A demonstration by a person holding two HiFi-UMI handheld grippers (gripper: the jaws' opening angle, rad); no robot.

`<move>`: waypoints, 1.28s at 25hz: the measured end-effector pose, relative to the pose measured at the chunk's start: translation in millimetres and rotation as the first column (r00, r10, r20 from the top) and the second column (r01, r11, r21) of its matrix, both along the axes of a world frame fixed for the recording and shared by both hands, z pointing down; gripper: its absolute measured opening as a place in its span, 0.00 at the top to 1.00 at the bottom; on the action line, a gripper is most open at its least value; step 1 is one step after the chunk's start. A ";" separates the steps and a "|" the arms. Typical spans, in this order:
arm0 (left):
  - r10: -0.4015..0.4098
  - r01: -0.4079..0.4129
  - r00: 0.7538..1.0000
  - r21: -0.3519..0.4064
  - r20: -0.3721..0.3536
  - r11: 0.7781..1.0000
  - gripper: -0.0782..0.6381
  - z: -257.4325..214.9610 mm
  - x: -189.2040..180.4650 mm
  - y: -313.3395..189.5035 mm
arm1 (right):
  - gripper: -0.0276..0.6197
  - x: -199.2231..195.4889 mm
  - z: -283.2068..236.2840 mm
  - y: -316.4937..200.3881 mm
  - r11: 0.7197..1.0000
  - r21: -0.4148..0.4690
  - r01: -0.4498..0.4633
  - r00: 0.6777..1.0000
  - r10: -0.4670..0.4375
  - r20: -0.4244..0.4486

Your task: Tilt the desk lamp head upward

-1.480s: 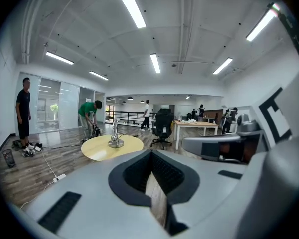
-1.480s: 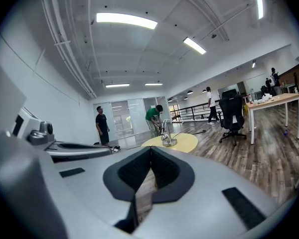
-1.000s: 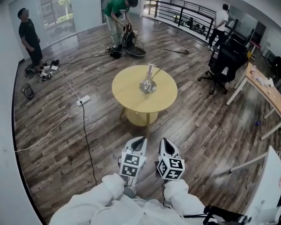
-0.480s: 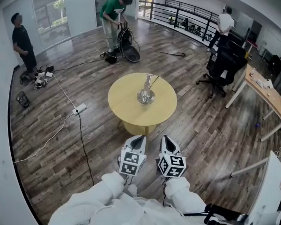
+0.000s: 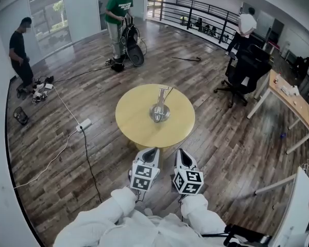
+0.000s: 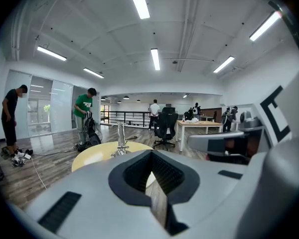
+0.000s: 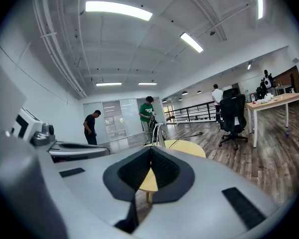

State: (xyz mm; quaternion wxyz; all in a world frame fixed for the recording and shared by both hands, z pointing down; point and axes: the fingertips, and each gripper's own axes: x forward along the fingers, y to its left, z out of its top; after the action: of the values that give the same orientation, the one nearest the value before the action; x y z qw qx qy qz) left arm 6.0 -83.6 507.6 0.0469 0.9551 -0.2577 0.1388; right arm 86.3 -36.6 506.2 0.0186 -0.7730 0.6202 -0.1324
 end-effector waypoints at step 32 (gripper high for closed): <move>-0.239 0.243 0.965 -0.021 0.108 0.970 0.89 45.7 112.2 -188.8 | 0.94 157.1 38.4 -198.7 0.968 -0.109 0.227 0.973 -0.230 -0.012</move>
State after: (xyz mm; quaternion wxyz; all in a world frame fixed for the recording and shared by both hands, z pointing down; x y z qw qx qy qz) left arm 118.2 -272.5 553.4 0.0660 0.9070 -0.3717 0.1865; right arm 243.4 -235.3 544.6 -0.0461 -0.6979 0.6972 -0.1572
